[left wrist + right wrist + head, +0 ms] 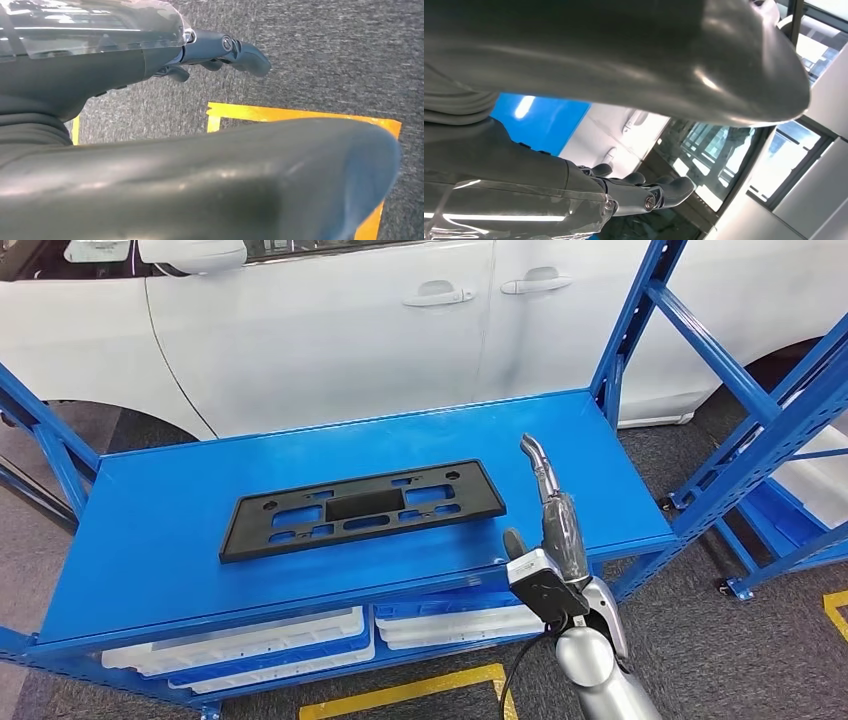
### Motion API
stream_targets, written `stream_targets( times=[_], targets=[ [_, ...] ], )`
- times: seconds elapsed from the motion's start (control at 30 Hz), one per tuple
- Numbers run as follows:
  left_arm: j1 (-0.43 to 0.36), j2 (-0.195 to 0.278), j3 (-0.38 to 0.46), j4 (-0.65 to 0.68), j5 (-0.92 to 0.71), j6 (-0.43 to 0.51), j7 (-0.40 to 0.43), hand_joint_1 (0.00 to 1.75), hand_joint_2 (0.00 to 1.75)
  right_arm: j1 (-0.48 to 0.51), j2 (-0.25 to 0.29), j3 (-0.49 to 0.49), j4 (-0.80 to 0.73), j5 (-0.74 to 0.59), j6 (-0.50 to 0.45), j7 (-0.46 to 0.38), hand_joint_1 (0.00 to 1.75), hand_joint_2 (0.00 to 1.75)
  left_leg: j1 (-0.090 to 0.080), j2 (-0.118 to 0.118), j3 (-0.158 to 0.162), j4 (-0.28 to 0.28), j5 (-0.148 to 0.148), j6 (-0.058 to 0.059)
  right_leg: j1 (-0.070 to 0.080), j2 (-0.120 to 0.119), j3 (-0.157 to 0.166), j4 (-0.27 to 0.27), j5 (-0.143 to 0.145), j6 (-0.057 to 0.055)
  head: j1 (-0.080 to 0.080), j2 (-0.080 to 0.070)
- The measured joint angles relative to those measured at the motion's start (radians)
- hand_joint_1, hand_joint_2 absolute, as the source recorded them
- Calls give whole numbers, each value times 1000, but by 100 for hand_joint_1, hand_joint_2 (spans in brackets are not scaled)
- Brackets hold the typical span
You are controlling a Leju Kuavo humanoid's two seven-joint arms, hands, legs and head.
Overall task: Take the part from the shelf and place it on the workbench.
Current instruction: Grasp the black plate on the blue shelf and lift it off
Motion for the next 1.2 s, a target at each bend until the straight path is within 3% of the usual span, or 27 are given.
stream_targets(
  times=[0.03,0.07,0.1,0.13,0.2,0.27,0.4,0.43,0.53,0.57,0.6,0.63,0.67,0.73,0.8,0.9,0.97,1.03,1.07,1.1,1.13,1.2],
  targets=[
    [1,0,0,0,0,0,0,0,0,1,0,0,0,0,0,0,0,0,0,0,-29,60,-20,-1,1,0,-1,1,-1,-1,0,0],
    [2,0,0,0,0,0,0,0,0,2,0,0,0,0,0,0,0,0,0,0,-44,88,-21,-2,2,0,-1,3,-1,-1,0,0],
    [3,0,0,0,0,0,1,0,0,2,0,0,0,0,0,0,0,0,1,0,-39,74,-2,-2,3,1,-1,5,-2,-1,0,0],
    [3,0,0,0,0,0,1,0,0,2,0,0,0,0,0,0,0,0,1,0,-13,19,33,0,3,1,0,8,-4,1,0,0],
    [1,1,0,0,0,0,1,0,0,2,0,0,0,0,1,0,0,87,0,0,57,-126,93,6,4,2,-1,18,-11,7,0,0],
    [0,1,-1,0,-9,1,11,0,0,4,-1,0,1,-12,17,10,0,175,-3,-1,88,-193,109,15,8,3,-4,24,-15,17,0,0],
    [1,-7,-35,0,-109,20,134,0,0,34,-27,-10,103,-263,166,23,0,175,-1,-3,92,-203,118,40,5,2,-7,39,-29,42,0,0],
    [2,-11,-45,0,-122,25,148,0,0,38,-37,-10,154,-322,177,-10,0,175,1,-3,91,-206,121,45,3,2,-24,76,-53,48,0,0],
    [5,-19,-60,1,-132,30,158,0,0,44,-62,-10,270,-379,172,-59,0,175,-1,-3,82,-206,124,50,0,2,-123,274,-146,60,0,0],
    [7,-21,-63,1,-132,30,160,0,0,45,-67,-10,292,-384,172,-55,0,175,-2,-2,81,-206,124,51,0,2,-143,311,-152,61,0,0],
    [7,-22,-67,1,-133,30,161,0,0,47,-71,-9,308,-391,173,-48,0,175,-2,-2,81,-205,124,50,0,2,-142,307,-138,60,0,0],
    [7,-23,-69,1,-133,30,162,0,0,47,-74,-9,318,-402,179,-43,0,175,-3,-1,82,-205,124,50,0,2,-119,260,-107,57,0,0],
    [6,-23,-70,1,-133,30,162,0,0,45,-77,-9,325,-421,189,-41,0,175,-3,-2,84,-205,124,49,1,2,-80,184,-68,52,0,0],
    [5,-24,-71,1,-133,31,162,0,0,33,-80,-7,340,-477,226,-54,0,175,-6,-2,86,-205,123,44,6,2,-15,52,-20,40,0,0],
    [5,-25,-71,2,-133,32,161,0,0,16,-80,-5,361,-544,277,-79,0,175,-7,-2,85,-206,123,34,12,2,1,14,-14,30,0,0],
    [6,-26,-70,2,-136,33,160,0,0,-2,-80,-4,387,-639,358,-110,0,175,-8,-2,83,-196,113,17,6,0,5,2,-6,13,0,0],
    [6,-27,-68,2,-140,32,159,0,0,-17,-79,2,399,-623,342,-117,0,175,-7,-2,46,-115,62,10,2,-2,8,-6,-1,4,0,0],
    [6,-29,-65,2,-143,29,156,0,0,-30,-78,21,408,-489,232,-117,0,175,-5,-2,-21,27,-4,5,3,-2,5,-4,-1,0,0,0],
    [7,-29,-63,2,-146,26,154,0,0,-36,-79,35,411,-390,161,-116,0,175,-4,-2,-46,77,-18,3,4,-2,3,-2,-1,0,0,0],
    [9,-30,-61,2,-149,23,152,0,0,-42,-78,52,412,-288,93,-115,0,175,-3,-2,-51,89,-11,2,4,-2,2,0,-2,0,0,0],
    [9,-30,-58,2,-153,20,151,0,0,-49,-78,71,413,-193,35,-115,0,175,-2,-1,-36,57,15,2,4,-1,2,4,-4,1,0,0],
    [7,-30,-52,2,-159,17,150,0,0,-69,-71,116,412,-38,-53,-112,0,175,-1,-1,34,-83,81,4,4,2,2,14,-10,6,0,0]
  ],
)
